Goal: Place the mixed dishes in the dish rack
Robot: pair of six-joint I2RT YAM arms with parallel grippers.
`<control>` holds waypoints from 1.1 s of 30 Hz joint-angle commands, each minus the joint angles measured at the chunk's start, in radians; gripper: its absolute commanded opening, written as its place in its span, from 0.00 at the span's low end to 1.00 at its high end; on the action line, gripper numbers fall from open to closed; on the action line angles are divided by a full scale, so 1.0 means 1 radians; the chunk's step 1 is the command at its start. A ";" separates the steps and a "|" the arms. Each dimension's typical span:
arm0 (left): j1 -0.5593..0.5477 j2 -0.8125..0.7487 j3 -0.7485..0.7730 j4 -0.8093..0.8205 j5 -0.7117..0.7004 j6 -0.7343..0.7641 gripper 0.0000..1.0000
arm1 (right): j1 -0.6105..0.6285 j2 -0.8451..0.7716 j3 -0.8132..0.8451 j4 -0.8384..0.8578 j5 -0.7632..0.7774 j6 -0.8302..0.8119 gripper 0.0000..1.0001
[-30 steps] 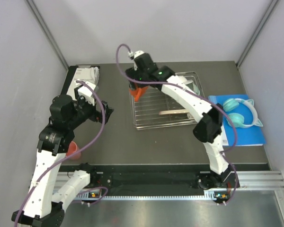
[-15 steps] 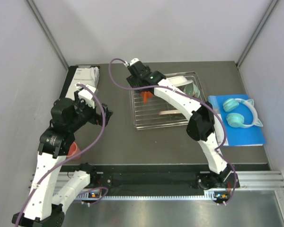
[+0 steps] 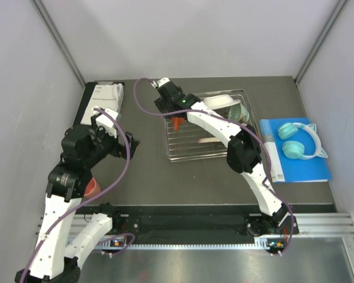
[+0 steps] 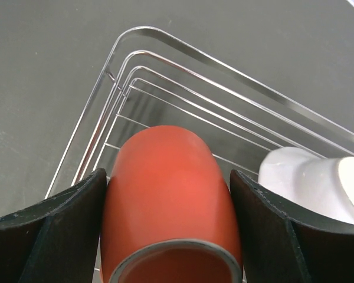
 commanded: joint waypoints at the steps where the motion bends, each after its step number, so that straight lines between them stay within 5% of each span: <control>1: 0.003 -0.008 -0.010 0.037 -0.001 0.010 0.99 | -0.033 -0.008 0.034 0.119 -0.057 0.015 0.00; 16: 0.003 0.004 -0.022 0.057 0.030 0.012 0.99 | -0.087 0.075 0.050 0.095 -0.163 0.110 0.02; 19: 0.003 0.003 -0.032 0.057 0.039 0.006 0.99 | -0.087 0.077 0.045 0.104 -0.173 0.111 0.25; 27: 0.003 -0.014 -0.078 0.047 0.030 0.000 0.99 | -0.079 0.038 -0.024 0.153 -0.193 0.110 0.65; 30: 0.003 -0.019 -0.078 0.049 0.030 0.000 0.99 | -0.073 0.031 -0.033 0.156 -0.188 0.102 0.99; 33: 0.004 -0.020 -0.073 0.051 0.028 0.001 0.99 | -0.071 0.020 -0.033 0.153 -0.168 0.094 1.00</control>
